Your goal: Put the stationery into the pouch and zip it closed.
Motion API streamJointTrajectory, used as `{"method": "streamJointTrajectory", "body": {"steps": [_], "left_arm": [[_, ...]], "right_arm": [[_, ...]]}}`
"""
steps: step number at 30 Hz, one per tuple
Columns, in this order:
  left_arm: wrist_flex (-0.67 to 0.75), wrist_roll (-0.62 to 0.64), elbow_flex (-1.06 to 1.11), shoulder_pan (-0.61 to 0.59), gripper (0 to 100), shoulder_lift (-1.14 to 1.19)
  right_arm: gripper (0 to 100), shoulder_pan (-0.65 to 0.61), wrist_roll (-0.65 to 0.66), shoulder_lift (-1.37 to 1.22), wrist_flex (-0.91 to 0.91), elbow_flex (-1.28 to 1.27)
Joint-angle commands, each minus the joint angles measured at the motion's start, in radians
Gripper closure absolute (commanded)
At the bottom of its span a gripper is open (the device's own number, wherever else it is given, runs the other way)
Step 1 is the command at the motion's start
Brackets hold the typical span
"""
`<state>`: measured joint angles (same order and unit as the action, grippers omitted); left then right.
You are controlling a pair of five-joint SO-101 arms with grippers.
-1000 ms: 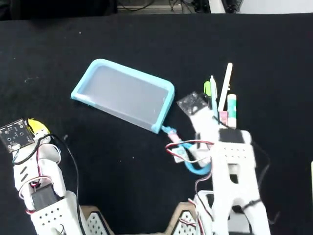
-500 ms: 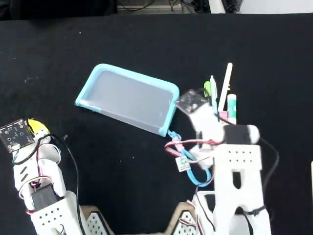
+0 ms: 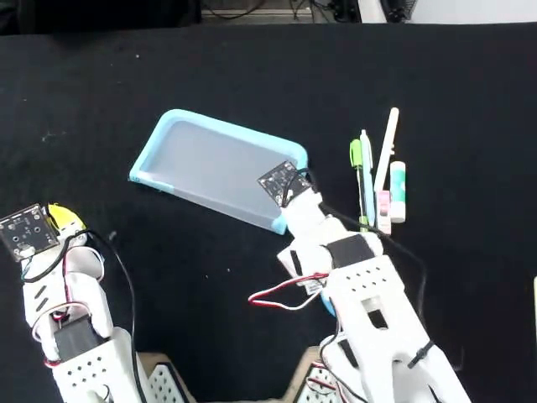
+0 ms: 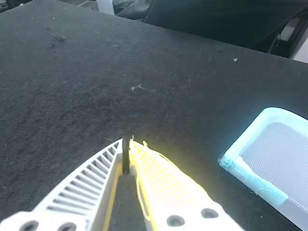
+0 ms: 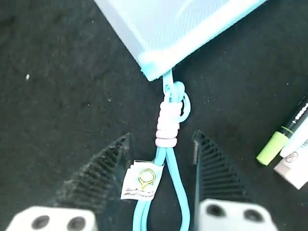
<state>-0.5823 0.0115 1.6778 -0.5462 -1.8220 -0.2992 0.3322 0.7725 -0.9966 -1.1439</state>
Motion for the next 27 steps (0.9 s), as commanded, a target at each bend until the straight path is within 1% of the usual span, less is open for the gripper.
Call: {"method": "streamJointTrajectory", "body": {"steps": [1,5,10,14,16,18,19,20,21,22,23,27], "left_arm": [[0.011,0.014,0.021,0.002,97,-0.002],[0.011,0.014,0.021,0.002,97,-0.002],[0.011,0.014,0.021,0.002,97,-0.002],[0.011,0.014,0.021,0.002,97,-0.002],[0.011,0.014,0.021,0.002,97,-0.002],[0.011,0.014,0.021,0.002,97,-0.002],[0.011,0.014,0.021,0.002,97,-0.002],[0.011,0.014,0.021,0.002,97,-0.002],[0.011,0.014,0.021,0.002,97,-0.002],[0.011,0.014,0.021,0.002,97,-0.002],[0.011,0.014,0.021,0.002,97,-0.002],[0.011,0.014,0.021,0.002,97,-0.002]], "right_arm": [[80.1,-0.014,-0.009,0.018,0.041,0.004],[80.1,-0.003,-0.011,-0.059,0.098,0.004],[80.1,0.029,-0.011,-0.294,0.192,0.047],[80.2,0.103,-0.005,-0.45,0.103,0.154],[82.3,0.135,-0.003,-0.503,0.048,0.197],[91.7,0.161,-0.003,-0.527,0.026,0.222],[98.7,0.176,-0.003,-0.527,0.021,0.229],[98.8,0.195,-0.003,-0.519,0.015,0.237],[96.5,0.213,-0.002,-0.504,-0.002,0.246],[97.8,0.232,0.008,-0.486,-0.023,0.257],[99.2,0.25,0.035,-0.461,-0.054,0.269],[98.7,0.287,0.144,-0.355,-0.229,0.317]]}}
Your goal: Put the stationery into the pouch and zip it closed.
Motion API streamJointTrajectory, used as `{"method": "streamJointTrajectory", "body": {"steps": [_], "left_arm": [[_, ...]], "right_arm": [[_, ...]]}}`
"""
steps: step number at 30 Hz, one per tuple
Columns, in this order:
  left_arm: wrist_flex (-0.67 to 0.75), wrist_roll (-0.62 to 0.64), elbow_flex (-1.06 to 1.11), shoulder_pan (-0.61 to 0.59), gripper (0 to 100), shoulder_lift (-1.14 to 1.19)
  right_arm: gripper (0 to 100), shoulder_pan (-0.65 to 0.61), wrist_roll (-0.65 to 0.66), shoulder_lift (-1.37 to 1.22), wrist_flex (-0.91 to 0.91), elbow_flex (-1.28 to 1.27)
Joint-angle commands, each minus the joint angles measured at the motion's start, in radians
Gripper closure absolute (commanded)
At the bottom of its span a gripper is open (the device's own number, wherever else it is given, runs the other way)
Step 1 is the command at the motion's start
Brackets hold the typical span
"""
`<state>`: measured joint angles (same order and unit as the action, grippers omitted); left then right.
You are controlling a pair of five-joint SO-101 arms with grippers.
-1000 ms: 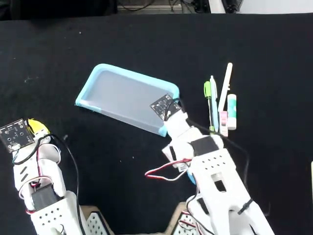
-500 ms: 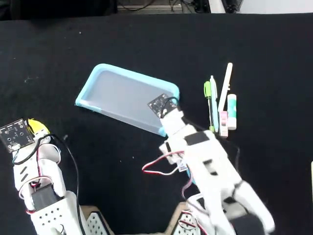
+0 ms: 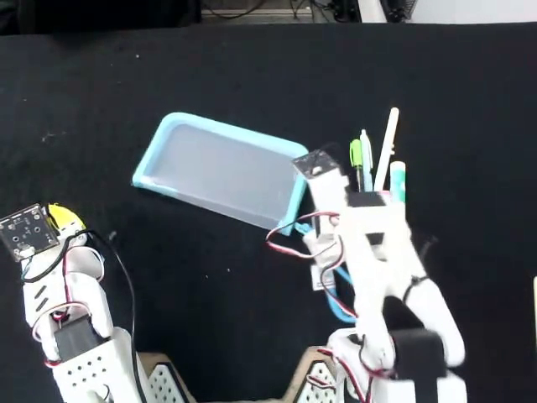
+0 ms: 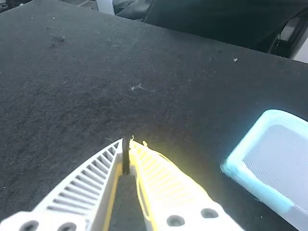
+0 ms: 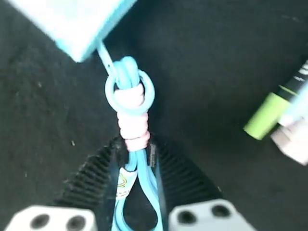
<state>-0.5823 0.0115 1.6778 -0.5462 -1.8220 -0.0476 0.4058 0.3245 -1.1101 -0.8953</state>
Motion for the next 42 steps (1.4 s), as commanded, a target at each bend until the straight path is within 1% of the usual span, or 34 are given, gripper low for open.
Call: {"method": "streamJointTrajectory", "body": {"steps": [1,4,7,8,11,13,15,19,22,26,30,36,41,42], "left_arm": [[0.011,0.014,0.021,0.002,97,-0.002],[0.011,0.014,0.021,0.002,97,-0.002],[0.011,0.014,0.021,0.002,97,-0.002],[0.011,0.014,0.021,0.002,97,-0.002],[0.011,0.014,0.021,0.002,97,-0.002],[0.011,0.014,0.021,0.002,97,-0.002],[0.011,0.014,0.021,0.002,97,-0.002],[0.011,0.014,0.021,0.002,97,-0.002],[0.011,0.014,0.021,0.002,97,-0.002],[0.011,0.014,0.021,0.002,97,-0.002],[0.011,0.014,0.021,0.002,97,-0.002],[0.011,0.014,0.021,0.001,97,-0.002],[0.011,0.014,0.021,0.001,97,-0.002],[0.011,0.014,0.021,0.001,97,-0.002]], "right_arm": [[98.7,0.035,0.097,0.114,-0.153,0.073],[98.7,0.035,0.161,0.16,-0.235,0.073],[97.5,0.035,0.21,0.17,-0.267,0.071],[94.9,0.035,0.212,0.17,-0.267,0.064],[81.1,0.034,0.21,0.17,-0.245,0.028],[76.0,0.034,0.21,0.17,-0.221,0.007],[76.5,0.032,0.192,0.17,-0.203,-0.005],[80.9,-0.04,-0.005,0.17,-0.117,-0.045],[83.7,-0.112,-0.077,0.17,-0.014,-0.104],[84.1,-0.183,-0.077,0.17,0.041,-0.165],[84.0,-0.184,-0.074,0.17,0.097,-0.189],[83.9,-0.184,0.095,0.17,0.189,-0.268],[84.5,-0.183,0.118,0.17,0.21,-0.295],[86.1,-0.183,0.118,0.17,0.209,-0.297]]}}
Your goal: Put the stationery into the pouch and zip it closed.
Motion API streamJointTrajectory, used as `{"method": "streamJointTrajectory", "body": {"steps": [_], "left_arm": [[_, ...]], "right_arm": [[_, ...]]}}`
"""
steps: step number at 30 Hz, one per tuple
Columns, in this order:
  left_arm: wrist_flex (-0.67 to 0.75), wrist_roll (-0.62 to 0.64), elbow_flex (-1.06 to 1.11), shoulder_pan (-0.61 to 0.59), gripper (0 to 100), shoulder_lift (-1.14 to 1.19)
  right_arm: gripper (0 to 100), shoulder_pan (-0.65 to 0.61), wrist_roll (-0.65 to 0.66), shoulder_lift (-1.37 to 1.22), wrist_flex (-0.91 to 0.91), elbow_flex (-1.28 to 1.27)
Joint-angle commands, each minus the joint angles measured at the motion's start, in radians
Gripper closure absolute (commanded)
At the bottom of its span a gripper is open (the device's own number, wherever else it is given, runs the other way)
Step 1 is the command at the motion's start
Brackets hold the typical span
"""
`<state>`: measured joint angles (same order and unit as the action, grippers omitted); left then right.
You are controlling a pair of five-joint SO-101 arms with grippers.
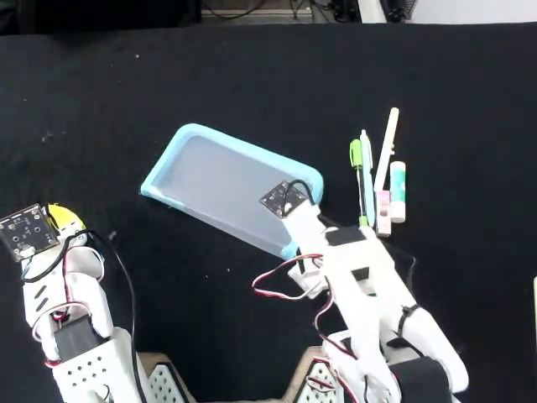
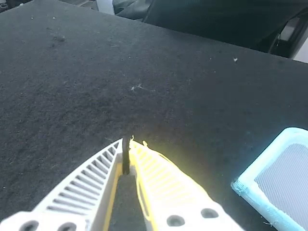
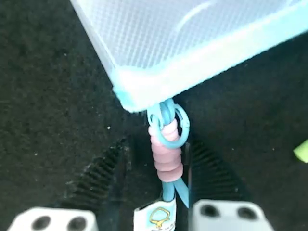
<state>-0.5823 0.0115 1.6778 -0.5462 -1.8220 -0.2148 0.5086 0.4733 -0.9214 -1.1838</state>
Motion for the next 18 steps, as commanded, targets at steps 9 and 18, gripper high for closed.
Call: {"method": "streamJointTrajectory", "body": {"steps": [9,18], "left_arm": [[0.011,0.009,0.019,0.038,97,-0.003],[0.017,-0.1,0.016,0.171,97,-0.003]], "right_arm": [[98.8,0.206,0.101,0.119,-0.273,0.328],[98.8,0.101,0.117,0.341,-0.417,0.679]]}}
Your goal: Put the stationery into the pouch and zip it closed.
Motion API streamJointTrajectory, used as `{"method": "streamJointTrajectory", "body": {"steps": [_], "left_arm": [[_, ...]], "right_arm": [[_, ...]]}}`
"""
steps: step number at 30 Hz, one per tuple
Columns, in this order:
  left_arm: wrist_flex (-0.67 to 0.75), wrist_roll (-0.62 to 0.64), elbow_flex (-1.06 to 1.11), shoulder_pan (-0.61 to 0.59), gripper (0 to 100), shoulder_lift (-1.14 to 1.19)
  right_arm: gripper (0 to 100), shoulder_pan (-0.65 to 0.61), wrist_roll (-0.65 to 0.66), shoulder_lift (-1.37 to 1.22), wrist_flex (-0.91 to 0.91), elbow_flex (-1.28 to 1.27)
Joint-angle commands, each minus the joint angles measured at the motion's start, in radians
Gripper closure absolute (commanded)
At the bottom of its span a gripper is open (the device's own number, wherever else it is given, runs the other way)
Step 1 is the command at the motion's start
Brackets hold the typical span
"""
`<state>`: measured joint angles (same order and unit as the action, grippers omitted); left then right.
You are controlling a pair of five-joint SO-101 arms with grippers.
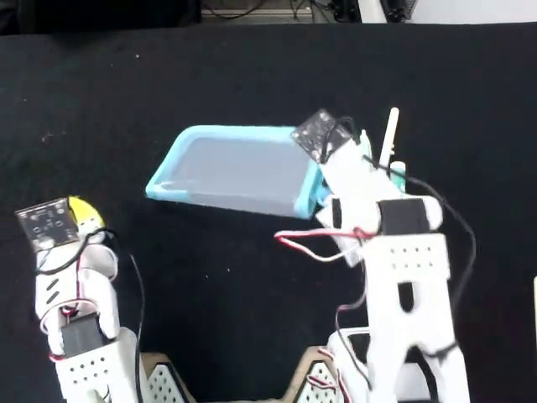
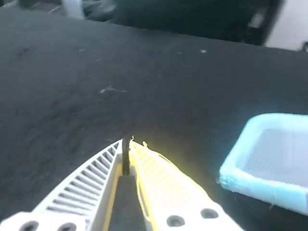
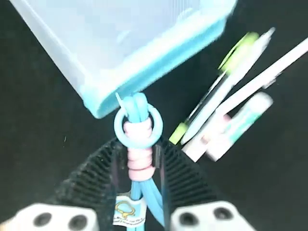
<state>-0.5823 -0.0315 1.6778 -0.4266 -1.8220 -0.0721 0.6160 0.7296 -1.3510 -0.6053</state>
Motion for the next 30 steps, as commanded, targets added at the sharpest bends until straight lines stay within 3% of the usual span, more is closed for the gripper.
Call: {"method": "streamJointTrajectory", "body": {"steps": [1,7,14,21,30], "left_arm": [[0.017,-0.063,0.016,0.056,97,-0.003],[0.009,-0.06,-0.03,0.059,97,-0.003],[0.038,0.034,-0.183,0.128,97,-0.003],[0.155,0.138,-0.142,0.24,97,-0.002],[0.181,0.149,-0.061,0.278,97,-0.002]], "right_arm": [[98.8,-0.051,0.008,0.114,0.032,0.113],[98.7,-0.143,0.006,0.249,0.147,0.101],[98.7,-0.404,0.006,0.318,0.219,0.001],[98.8,-0.64,0.006,0.355,0.224,-0.005],[98.8,-0.667,0.008,0.351,0.236,-0.004]]}}
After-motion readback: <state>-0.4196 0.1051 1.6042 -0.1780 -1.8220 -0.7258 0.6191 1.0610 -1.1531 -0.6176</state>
